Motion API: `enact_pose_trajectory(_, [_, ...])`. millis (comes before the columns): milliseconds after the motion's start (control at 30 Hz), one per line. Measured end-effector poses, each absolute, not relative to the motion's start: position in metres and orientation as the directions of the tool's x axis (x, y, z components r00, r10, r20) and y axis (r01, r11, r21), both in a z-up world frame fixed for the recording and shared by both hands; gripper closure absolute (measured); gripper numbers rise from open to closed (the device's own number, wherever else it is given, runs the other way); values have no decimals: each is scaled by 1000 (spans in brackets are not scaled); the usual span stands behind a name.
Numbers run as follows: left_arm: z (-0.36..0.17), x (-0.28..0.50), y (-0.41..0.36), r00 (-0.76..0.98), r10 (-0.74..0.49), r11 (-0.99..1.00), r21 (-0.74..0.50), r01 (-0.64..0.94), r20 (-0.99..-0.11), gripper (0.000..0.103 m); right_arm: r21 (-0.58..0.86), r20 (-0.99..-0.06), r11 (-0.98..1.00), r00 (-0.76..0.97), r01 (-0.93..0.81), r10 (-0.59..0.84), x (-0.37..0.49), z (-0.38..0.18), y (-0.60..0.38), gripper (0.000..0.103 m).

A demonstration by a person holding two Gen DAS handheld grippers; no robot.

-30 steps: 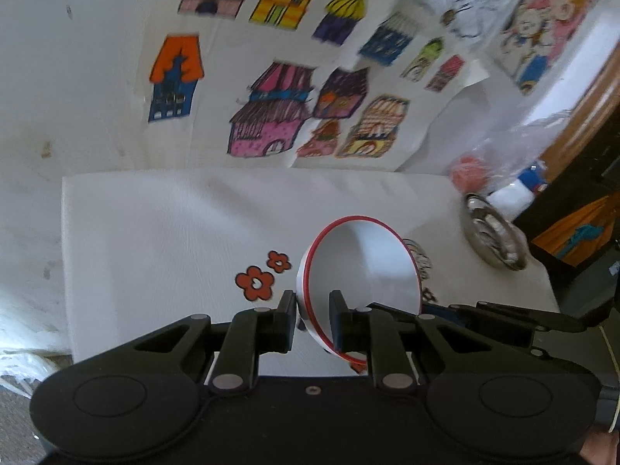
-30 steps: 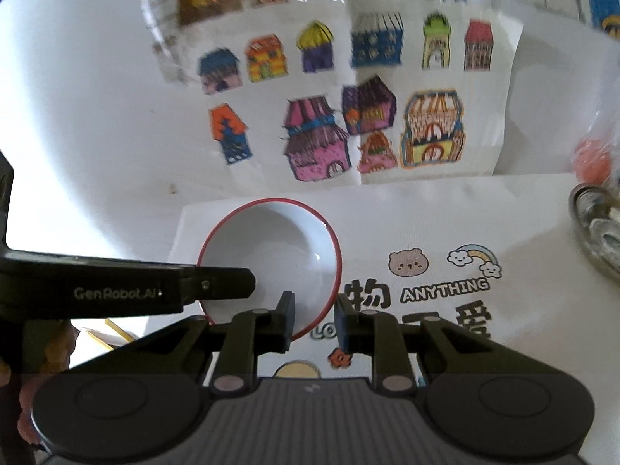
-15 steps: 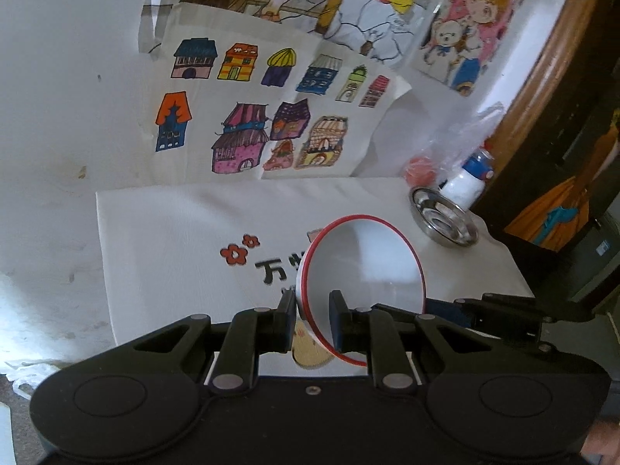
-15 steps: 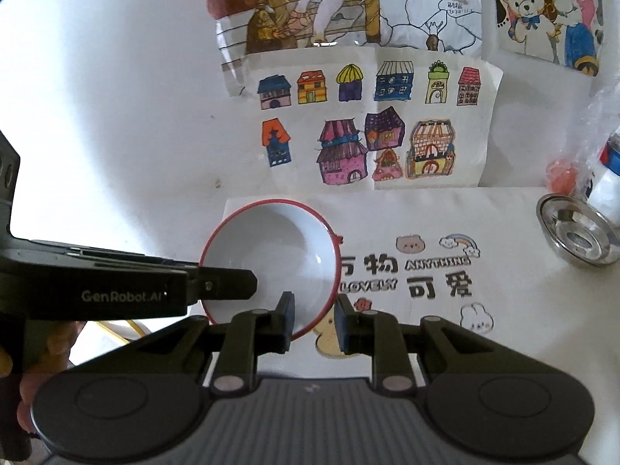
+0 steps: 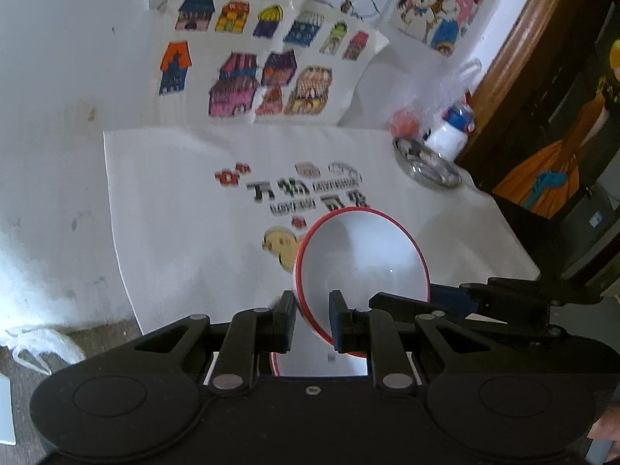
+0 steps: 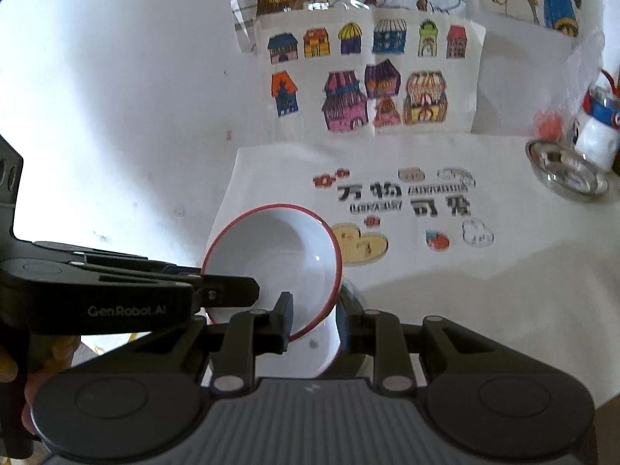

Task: Organize plates and bowls
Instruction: 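Carry the second white bowl and lower it into the first white bowl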

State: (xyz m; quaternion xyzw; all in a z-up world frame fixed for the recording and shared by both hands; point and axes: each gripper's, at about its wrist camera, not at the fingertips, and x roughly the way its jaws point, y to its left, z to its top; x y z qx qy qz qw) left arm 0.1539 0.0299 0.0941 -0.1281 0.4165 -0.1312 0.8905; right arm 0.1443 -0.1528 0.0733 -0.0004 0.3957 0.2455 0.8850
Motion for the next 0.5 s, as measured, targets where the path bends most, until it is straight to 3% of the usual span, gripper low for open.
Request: enact_pose_trajectory(500, [76,126,13,587,-311,950,-268,162,-747,84,238,-743,867,493,-437,452,139,47,-152,74])
